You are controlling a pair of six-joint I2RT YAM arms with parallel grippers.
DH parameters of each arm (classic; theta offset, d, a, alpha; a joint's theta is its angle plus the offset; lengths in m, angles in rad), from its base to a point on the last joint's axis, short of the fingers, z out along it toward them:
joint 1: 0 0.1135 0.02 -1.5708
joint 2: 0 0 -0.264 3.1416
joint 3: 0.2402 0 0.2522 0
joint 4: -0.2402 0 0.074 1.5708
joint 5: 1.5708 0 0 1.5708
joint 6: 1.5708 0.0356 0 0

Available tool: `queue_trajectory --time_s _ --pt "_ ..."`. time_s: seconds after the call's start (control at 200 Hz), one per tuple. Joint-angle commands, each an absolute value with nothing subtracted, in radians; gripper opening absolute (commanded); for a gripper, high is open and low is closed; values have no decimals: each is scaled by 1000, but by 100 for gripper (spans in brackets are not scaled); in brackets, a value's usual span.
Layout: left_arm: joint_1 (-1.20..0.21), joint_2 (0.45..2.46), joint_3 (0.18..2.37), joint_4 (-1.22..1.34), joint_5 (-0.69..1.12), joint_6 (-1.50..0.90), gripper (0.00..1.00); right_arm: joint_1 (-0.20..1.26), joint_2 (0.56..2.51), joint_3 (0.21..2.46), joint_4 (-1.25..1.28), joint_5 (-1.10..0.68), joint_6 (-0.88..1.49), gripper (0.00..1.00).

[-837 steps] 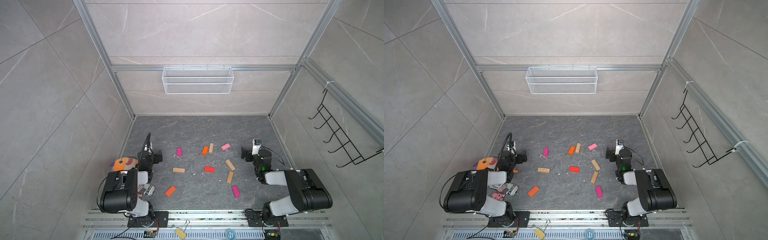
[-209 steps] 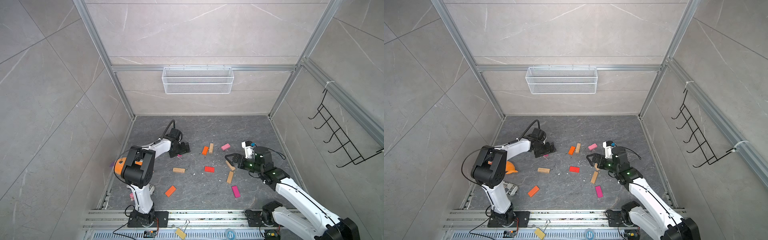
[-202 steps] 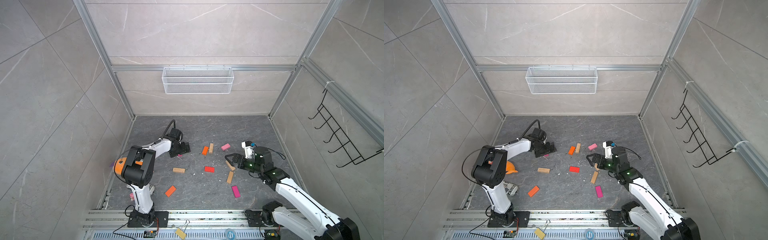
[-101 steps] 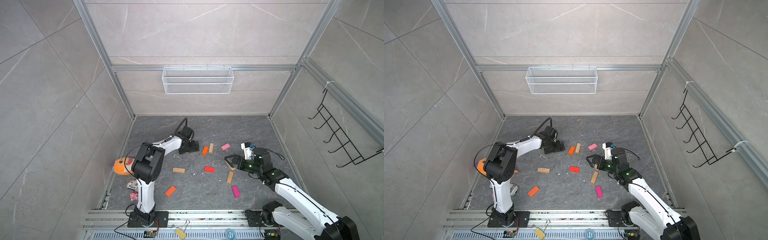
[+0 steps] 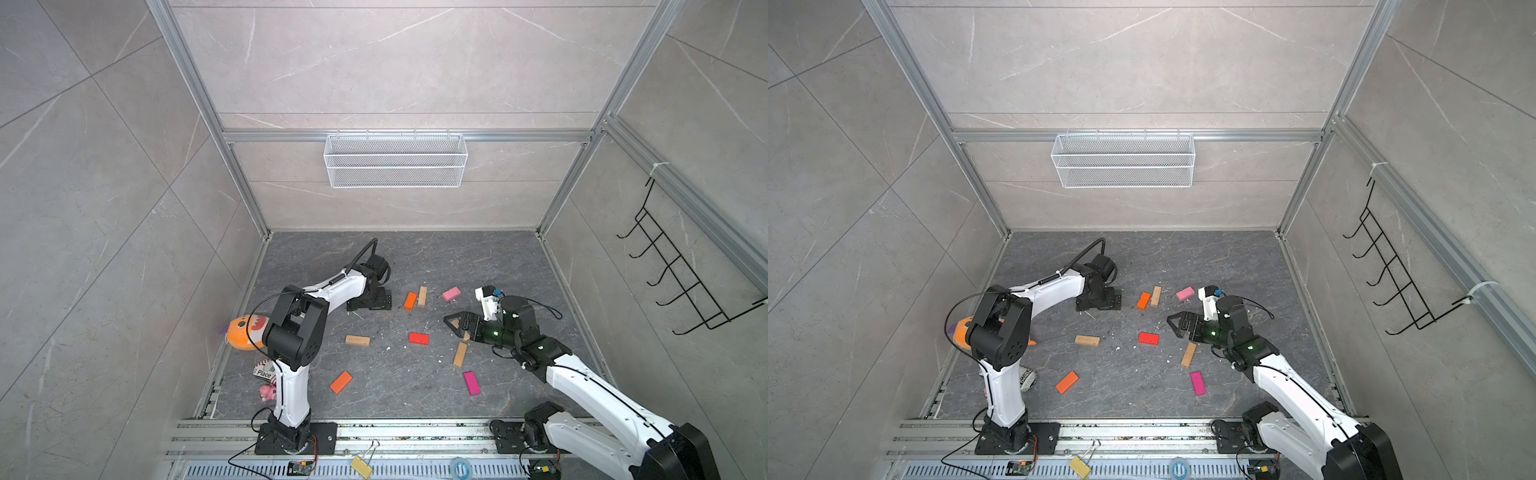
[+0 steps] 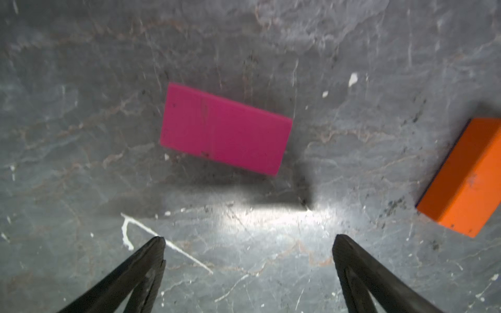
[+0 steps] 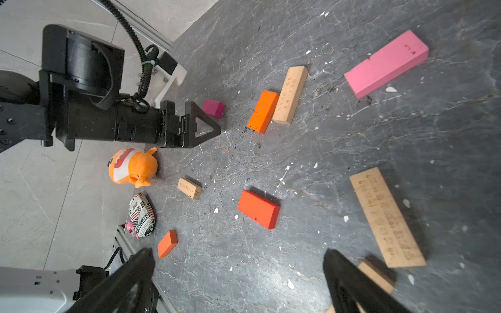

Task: Assemble the letter p with building blocks
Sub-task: Move the building block to the center of the board.

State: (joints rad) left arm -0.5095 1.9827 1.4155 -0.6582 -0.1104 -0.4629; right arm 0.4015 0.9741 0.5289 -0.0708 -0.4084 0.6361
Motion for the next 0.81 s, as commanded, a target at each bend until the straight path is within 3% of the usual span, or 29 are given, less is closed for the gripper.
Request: queue_trajectory --time_s 0.0,0.459,0.803 --pt "-486 2019 1465 -670 -124 -418 99 409 947 516 -69 -405 648 100" --pt "-430 2116 1526 -631 -38 -307 94 414 927 509 -83 -400 659 100" --pt "-430 2163 1581 -656 -48 -317 81 419 928 496 -75 -397 674 100"
